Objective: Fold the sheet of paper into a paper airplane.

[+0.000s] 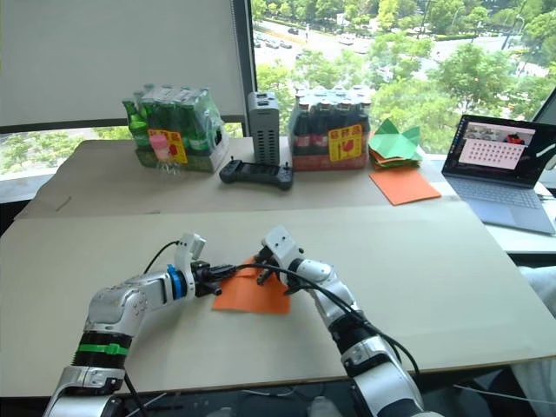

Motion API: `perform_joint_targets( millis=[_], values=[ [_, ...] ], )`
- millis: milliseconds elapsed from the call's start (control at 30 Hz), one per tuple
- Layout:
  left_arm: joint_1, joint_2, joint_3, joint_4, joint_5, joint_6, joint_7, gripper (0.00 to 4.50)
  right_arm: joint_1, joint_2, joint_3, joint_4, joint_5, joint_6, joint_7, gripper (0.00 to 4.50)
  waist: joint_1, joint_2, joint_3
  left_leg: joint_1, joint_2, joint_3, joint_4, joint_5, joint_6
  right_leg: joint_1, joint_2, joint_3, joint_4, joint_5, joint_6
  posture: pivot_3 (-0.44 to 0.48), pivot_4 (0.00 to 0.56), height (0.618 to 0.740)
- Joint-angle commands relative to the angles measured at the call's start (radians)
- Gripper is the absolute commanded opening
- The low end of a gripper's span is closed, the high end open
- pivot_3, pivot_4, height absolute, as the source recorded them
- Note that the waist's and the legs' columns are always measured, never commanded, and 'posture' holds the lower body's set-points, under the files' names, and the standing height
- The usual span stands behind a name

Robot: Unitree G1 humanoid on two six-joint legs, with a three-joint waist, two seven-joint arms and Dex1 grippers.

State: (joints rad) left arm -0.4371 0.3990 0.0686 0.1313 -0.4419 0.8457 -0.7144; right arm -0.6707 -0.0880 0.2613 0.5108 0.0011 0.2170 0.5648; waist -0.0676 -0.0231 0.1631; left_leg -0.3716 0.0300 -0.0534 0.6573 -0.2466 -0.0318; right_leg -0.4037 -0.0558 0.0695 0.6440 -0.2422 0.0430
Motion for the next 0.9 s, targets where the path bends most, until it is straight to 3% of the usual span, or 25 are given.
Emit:
perform_joint_targets(
  millis=[33, 300, 900],
  values=[
    [0.036, 0.013, -0.022, -0.011, 0.013, 0.002, 0.005, 0.02, 0.026, -0.005, -0.001, 0.006, -0.017, 0.039, -0.013, 0.0, 0.001, 0.0, 0.0, 0.0, 0.0, 0.0, 0.0, 0.0, 0.0, 0.0, 0.0, 0.0, 0.0, 0.0, 0.0, 0.0, 0.15, 0.74],
    [0.05, 0.008, -0.023, -0.011, 0.016, -0.002, 0.02, 0.02, 0.014, 0.04, 0.027, -0.089, -0.008, 0.082, 0.005, 0.0, -0.001, 0.0, 0.0, 0.0, 0.0, 0.0, -0.001, 0.0, 0.0, 0.0, 0.0, 0.0, -0.001, 0.0, 0.0, 0.0, 0.15, 0.74],
    [0.055, 0.003, -0.025, -0.01, 0.016, -0.013, 0.036, 0.02, -0.001, 0.077, 0.082, -0.103, -0.06, 0.122, -0.013, 0.0, -0.001, 0.0, 0.0, 0.0, 0.0, 0.0, -0.003, 0.0, 0.0, -0.001, 0.0, 0.0, -0.002, 0.0, 0.0, 0.0, 0.15, 0.74]
  ],
)
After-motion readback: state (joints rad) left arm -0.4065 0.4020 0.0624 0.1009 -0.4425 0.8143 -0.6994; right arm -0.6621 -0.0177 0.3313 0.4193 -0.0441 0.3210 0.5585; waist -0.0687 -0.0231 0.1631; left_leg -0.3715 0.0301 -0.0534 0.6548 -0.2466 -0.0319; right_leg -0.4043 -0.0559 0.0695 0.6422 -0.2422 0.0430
